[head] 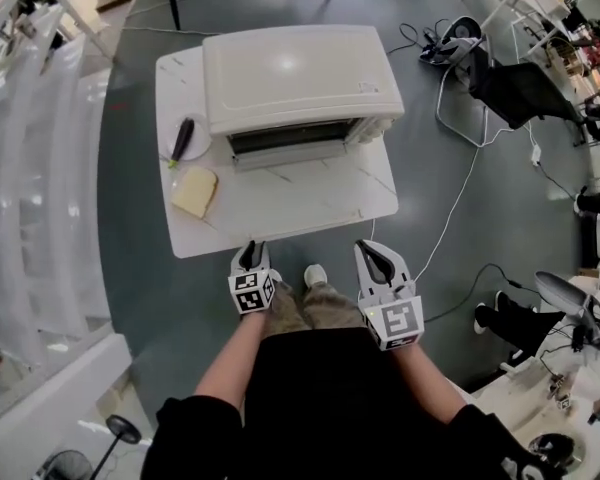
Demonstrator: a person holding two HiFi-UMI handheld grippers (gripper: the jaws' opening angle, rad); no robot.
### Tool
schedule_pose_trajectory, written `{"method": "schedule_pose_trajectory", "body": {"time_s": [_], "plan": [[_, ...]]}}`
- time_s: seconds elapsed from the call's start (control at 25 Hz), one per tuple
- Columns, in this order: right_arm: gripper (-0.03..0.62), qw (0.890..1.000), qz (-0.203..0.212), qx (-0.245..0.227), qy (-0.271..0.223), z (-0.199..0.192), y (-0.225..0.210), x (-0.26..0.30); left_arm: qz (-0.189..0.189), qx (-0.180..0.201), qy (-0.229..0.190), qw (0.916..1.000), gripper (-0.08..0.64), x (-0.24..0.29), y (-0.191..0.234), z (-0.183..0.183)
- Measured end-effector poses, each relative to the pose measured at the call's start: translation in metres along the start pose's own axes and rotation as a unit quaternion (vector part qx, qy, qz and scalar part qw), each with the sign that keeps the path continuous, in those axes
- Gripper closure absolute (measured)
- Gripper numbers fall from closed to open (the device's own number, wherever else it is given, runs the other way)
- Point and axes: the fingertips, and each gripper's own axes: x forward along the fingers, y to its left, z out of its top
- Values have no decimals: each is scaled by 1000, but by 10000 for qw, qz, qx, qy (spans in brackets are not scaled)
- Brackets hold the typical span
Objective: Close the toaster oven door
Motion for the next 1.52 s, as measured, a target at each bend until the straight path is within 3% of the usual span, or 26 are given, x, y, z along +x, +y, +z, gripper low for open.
{"method": "schedule_pose_trajectory", "body": {"time_s": [0.8,1.52], "plan": [[571,9995,-149,95,261,-11,-8,-5,-4,242,342,9991,443,29,15,-2],[571,9996,-125,188,166,-3,-25,-9,100,-179,485,9986,459,28,8,2]]}}
